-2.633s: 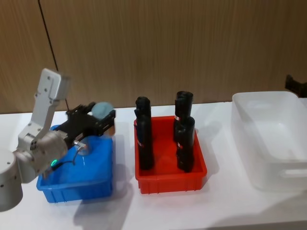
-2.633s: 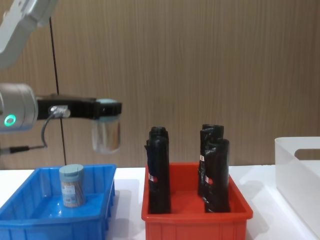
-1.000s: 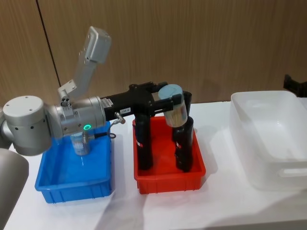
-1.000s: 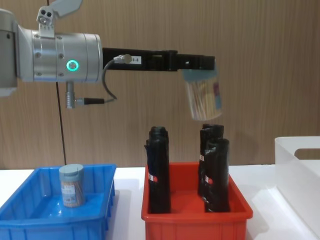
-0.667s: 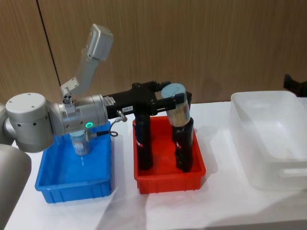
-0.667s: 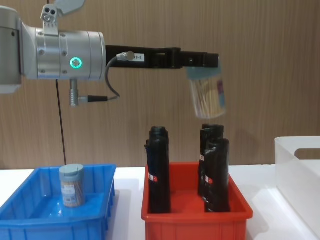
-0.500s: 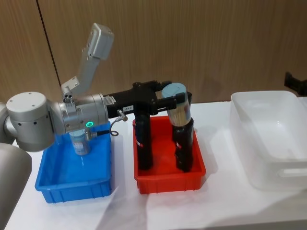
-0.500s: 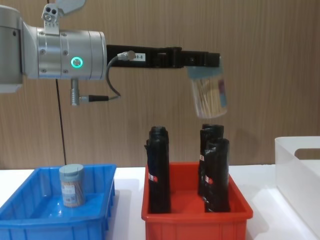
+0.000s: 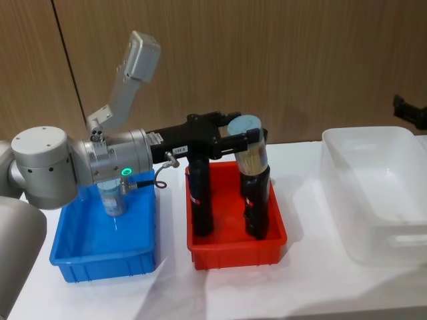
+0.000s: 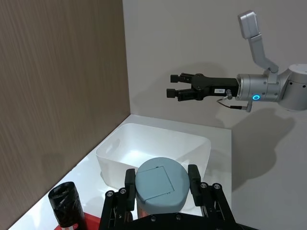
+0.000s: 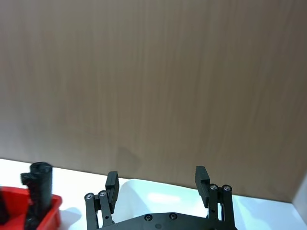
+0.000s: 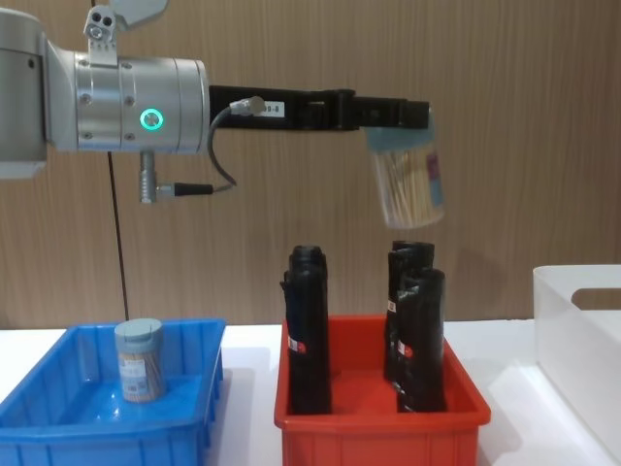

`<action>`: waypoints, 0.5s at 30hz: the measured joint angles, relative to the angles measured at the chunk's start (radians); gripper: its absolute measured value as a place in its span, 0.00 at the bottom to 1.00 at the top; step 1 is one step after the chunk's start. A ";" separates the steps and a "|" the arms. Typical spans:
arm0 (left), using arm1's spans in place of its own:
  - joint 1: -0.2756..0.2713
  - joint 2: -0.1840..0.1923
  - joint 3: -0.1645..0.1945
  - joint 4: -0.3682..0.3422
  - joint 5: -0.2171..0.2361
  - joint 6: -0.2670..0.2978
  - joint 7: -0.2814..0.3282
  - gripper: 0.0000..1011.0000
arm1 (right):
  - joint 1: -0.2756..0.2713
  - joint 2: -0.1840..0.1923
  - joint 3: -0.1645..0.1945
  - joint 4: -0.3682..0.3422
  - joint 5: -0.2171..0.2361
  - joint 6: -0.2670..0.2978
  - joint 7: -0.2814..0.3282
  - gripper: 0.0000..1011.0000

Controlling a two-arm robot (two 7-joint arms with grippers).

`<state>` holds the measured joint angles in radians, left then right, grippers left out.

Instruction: Pick the cotton swabs from the blue box and place them into the white box.

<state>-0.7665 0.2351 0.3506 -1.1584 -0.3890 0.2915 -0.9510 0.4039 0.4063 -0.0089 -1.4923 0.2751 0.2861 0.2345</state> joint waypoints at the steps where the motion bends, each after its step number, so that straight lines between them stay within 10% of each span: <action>1: 0.000 0.000 0.000 0.000 0.000 0.000 0.000 0.65 | -0.003 0.003 0.002 -0.003 0.003 -0.002 0.010 0.99; 15: -0.002 -0.001 0.000 0.003 0.000 0.000 -0.002 0.65 | -0.031 0.040 0.018 -0.028 0.055 -0.031 0.207 0.99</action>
<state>-0.7682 0.2338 0.3508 -1.1558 -0.3889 0.2914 -0.9531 0.3725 0.4464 0.0091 -1.5203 0.3298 0.2552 0.4415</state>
